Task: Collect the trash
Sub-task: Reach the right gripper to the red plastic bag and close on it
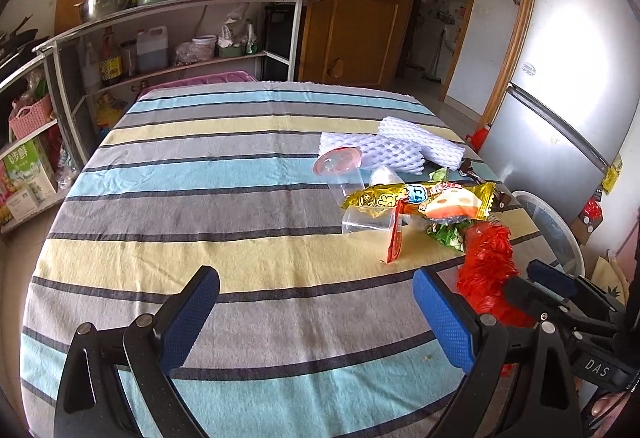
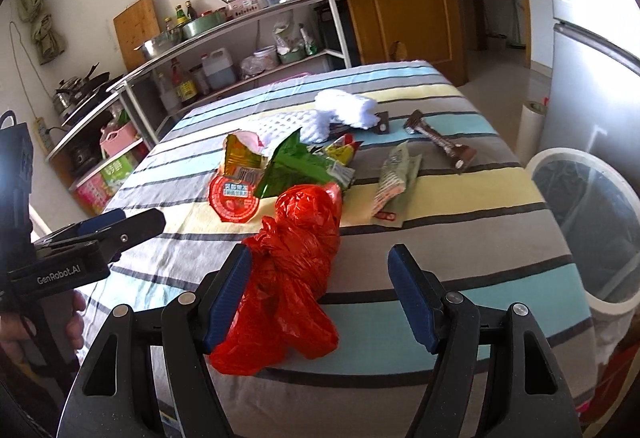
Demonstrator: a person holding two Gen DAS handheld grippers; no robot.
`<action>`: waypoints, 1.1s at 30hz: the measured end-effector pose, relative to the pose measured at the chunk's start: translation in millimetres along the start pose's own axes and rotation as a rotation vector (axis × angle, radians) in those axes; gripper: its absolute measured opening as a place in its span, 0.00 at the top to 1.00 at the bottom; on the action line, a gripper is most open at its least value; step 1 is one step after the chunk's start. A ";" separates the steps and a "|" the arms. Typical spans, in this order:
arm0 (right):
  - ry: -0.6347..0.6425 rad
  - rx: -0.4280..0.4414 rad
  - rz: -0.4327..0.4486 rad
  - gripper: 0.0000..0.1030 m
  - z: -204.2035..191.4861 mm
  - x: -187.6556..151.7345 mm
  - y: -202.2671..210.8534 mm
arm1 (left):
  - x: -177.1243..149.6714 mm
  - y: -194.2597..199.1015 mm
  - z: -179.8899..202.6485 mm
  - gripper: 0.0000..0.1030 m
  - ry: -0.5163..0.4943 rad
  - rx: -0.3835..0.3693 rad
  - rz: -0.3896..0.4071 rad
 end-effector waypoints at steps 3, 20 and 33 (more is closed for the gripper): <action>0.025 0.027 -0.017 0.31 -8.4 -1.7 -6.3 | 0.3 -12.8 1.6 0.04 0.021 -0.045 -0.036; 0.018 0.144 -0.097 0.53 -17.0 -5.9 -15.6 | 21.0 -33.9 -6.4 0.04 0.044 -0.046 -0.054; -0.065 0.007 -0.007 0.54 32.8 10.7 14.4 | 25.2 -81.8 23.0 0.12 -0.053 -0.072 -0.139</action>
Point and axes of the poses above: each gripper's, at about its wrist camera, not at the fingertips, and y roughly against the way its jaws point, z to its right, x to its top, the point moved 9 cm from there along -y, roughly the way its jaws point, and after that the axes turned 8 degrees about -x, right-handed, at the moved point
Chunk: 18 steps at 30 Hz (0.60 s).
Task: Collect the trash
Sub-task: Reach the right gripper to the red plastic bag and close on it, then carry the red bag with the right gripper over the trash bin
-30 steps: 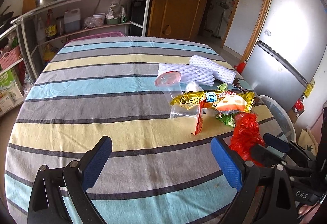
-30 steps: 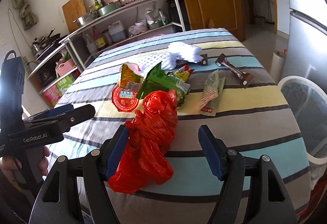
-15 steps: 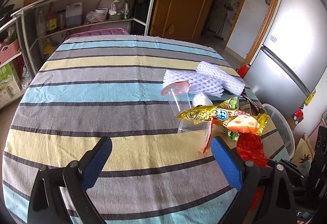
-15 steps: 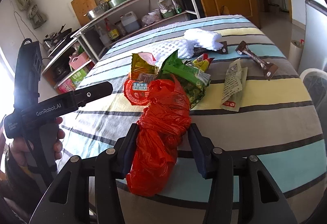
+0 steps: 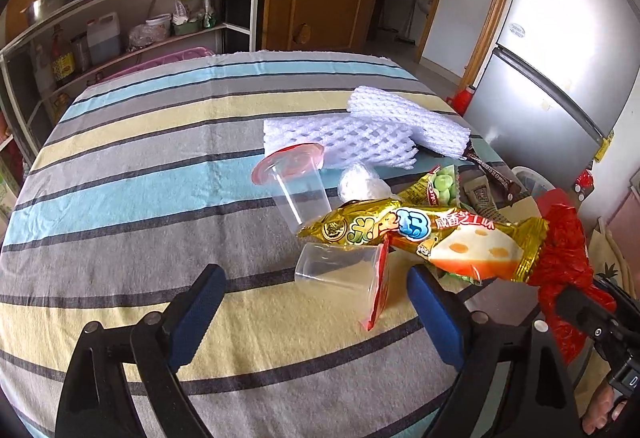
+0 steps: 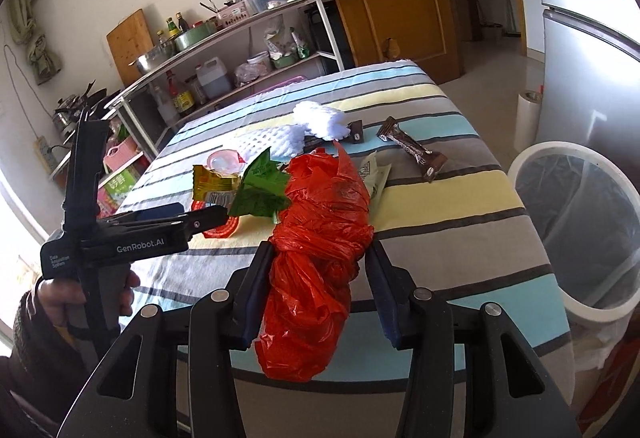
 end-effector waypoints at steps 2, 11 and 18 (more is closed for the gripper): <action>-0.004 -0.004 -0.002 0.54 2.5 -1.1 0.1 | -1.5 -5.5 -2.6 0.13 0.012 0.008 -0.023; -0.017 -0.008 -0.004 0.54 7.5 -0.4 -5.7 | -0.5 -6.0 3.4 0.45 -0.011 -0.015 -0.018; -0.032 -0.019 0.005 0.54 13.7 -0.7 -2.6 | -2.6 -2.2 6.6 0.59 -0.019 0.001 -0.018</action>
Point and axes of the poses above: each gripper's, at about its wrist camera, not at the fingertips, and y roughly against the way its jaws point, z to its right, x to its top, the point moved 9 cm from there along -y, roughly the way its jaws point, and after that the axes turned 8 degrees about -x, right-handed, at the moved point
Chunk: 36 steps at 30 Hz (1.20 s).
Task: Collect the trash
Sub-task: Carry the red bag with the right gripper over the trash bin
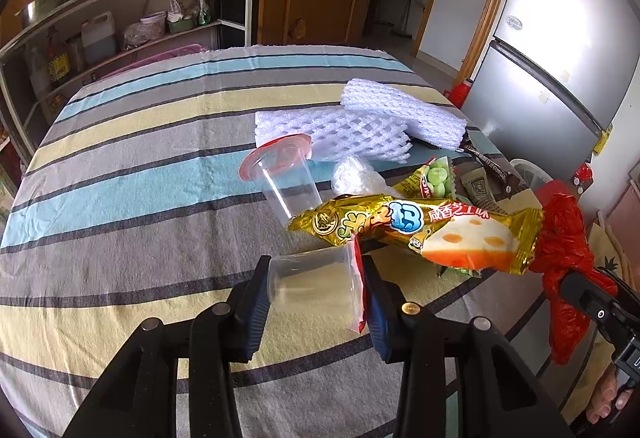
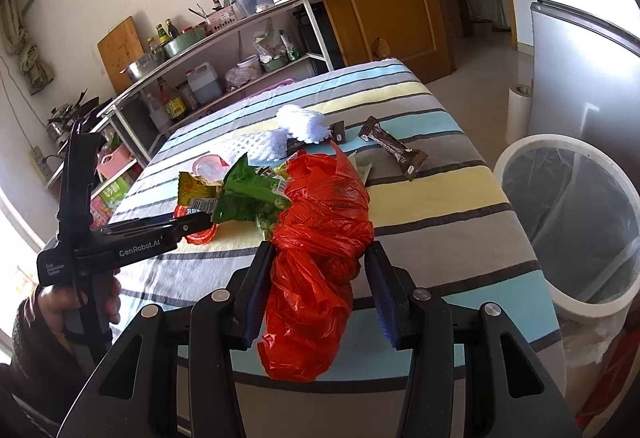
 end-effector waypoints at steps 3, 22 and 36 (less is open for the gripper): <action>-0.007 -0.003 0.010 0.54 3.2 0.9 2.6 | 0.2 5.3 2.0 0.59 -0.002 0.006 0.010; -0.073 -0.100 0.131 0.54 54.7 27.6 53.6 | 39.0 53.9 82.4 0.59 -0.155 -0.063 0.121; -0.191 -0.309 0.201 0.54 157.7 43.4 103.5 | 64.9 4.8 213.4 0.59 -0.326 -0.246 0.094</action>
Point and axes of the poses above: each gripper's, at about its wrist camera, not at the fingertips, and y roughly against the way its jaws point, z to its right, x to its top, the point moved 9 cm from there along -y, roughly the way its jaws point, and after that the axes turned 8 degrees about -x, right-handed, at the moved point
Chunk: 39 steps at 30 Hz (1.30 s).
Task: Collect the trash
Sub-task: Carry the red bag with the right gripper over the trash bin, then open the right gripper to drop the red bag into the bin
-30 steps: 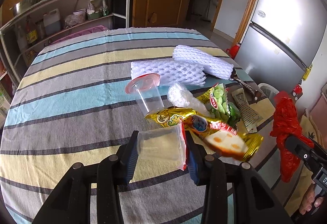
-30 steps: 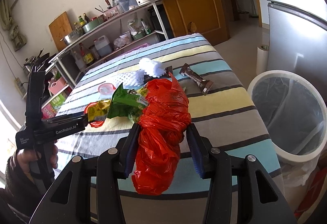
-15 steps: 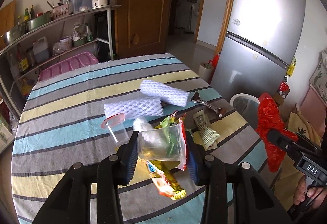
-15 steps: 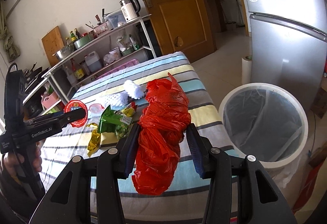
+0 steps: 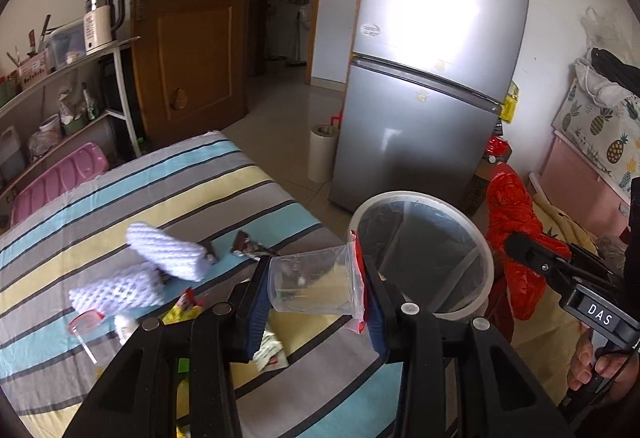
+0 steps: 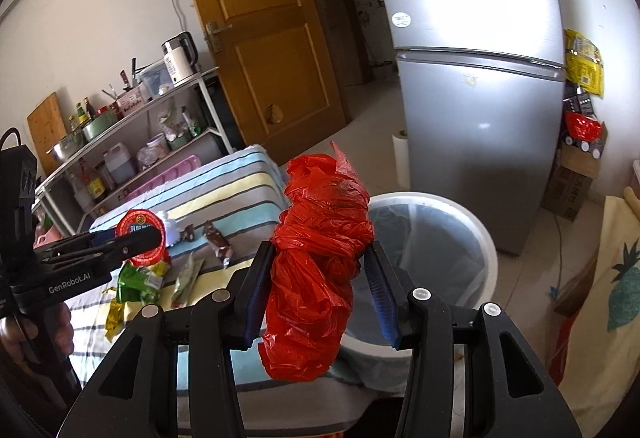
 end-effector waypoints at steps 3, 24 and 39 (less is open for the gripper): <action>-0.015 -0.029 -0.003 0.54 18.8 4.2 -1.3 | 5.8 -22.1 22.0 0.59 -0.029 -0.034 -0.019; 0.001 -0.209 -0.189 0.54 99.9 -17.9 -90.6 | -0.9 -142.9 75.1 0.59 -0.058 -0.077 -0.189; 0.028 -0.245 -0.162 0.46 94.9 -16.6 -85.9 | 1.9 -136.2 66.8 0.43 -0.041 -0.056 -0.176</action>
Point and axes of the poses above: each gripper's, at about its wrist camera, not at the fingertips, and y roughly against the way its jaws point, z to its right, x to its top, the point moved 9 cm from there along -y, roughly the way its jaws point, and after that the axes turned 8 degrees about -x, right-handed, at the moved point
